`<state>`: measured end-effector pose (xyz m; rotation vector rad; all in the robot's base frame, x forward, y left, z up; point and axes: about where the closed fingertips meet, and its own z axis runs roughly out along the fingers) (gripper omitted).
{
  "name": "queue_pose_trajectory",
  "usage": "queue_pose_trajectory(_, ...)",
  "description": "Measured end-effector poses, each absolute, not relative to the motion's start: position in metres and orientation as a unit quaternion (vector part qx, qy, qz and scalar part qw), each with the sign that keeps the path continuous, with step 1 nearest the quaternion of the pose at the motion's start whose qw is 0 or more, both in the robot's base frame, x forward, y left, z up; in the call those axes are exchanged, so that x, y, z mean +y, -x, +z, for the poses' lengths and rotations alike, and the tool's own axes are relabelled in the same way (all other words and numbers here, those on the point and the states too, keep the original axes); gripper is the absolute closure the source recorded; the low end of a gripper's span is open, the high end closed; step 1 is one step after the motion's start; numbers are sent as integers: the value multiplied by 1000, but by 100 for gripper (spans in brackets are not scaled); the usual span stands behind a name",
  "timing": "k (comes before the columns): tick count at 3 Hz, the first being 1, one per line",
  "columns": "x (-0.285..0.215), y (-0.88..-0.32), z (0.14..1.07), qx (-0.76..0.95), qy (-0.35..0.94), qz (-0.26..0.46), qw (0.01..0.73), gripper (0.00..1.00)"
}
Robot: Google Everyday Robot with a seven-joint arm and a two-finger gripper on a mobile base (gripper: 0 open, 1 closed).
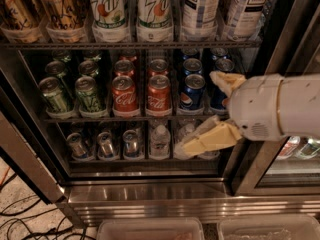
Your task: Pick orange can from top shelf of fridge
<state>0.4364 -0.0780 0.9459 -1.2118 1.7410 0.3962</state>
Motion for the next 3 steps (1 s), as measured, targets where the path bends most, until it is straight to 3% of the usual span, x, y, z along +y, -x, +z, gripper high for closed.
queue_pose_trajectory(3,-64,-435,962,676,482,190,524,0)
